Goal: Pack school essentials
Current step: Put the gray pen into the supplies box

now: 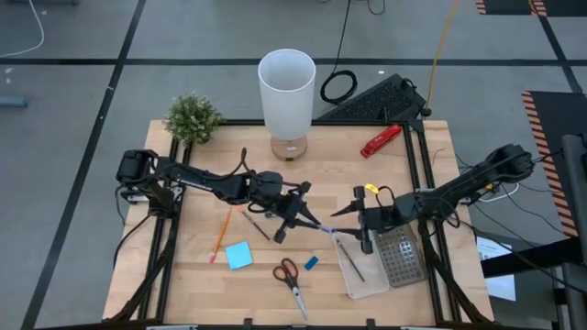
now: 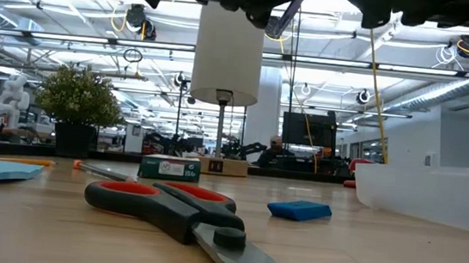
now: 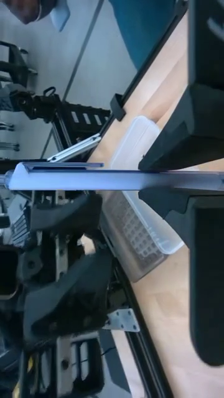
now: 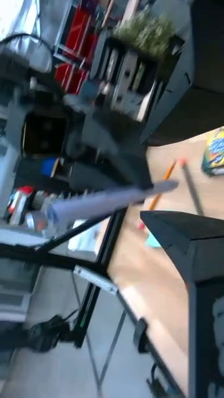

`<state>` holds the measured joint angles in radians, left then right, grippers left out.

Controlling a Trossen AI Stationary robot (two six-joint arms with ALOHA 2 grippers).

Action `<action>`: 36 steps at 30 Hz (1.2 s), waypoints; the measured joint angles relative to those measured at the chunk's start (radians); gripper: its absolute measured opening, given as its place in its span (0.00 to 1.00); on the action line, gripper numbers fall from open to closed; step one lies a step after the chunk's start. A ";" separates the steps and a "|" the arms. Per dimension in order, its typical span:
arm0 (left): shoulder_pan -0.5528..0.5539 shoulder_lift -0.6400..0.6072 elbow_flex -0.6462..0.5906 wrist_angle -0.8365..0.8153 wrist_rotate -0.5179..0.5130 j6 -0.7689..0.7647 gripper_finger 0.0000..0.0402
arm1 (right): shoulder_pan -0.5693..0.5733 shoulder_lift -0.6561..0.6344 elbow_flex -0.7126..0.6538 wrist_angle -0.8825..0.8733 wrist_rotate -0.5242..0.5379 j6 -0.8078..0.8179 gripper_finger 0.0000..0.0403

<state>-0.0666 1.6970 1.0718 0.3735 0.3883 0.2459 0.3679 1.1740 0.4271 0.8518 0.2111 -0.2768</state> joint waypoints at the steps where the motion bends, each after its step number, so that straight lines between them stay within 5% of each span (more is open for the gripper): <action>1: 0.000 0.000 0.000 0.001 -0.001 0.002 0.12 | 0.000 0.013 0.000 0.026 -0.007 0.000 0.43; 9: 0.000 0.002 0.000 0.000 -0.004 0.003 0.12 | -0.010 0.138 0.009 0.230 -0.055 -0.005 0.43; 21: 0.001 0.033 0.000 0.045 0.027 -0.018 0.12 | -0.021 0.237 0.086 0.243 -0.138 -0.033 0.41; 36: 0.000 0.034 0.000 0.041 0.057 -0.022 0.12 | -0.022 0.237 0.086 0.229 -0.136 -0.057 0.12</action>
<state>-0.0664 1.7306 1.0718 0.4141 0.4458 0.2241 0.3462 1.4109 0.5133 1.0803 0.0751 -0.3334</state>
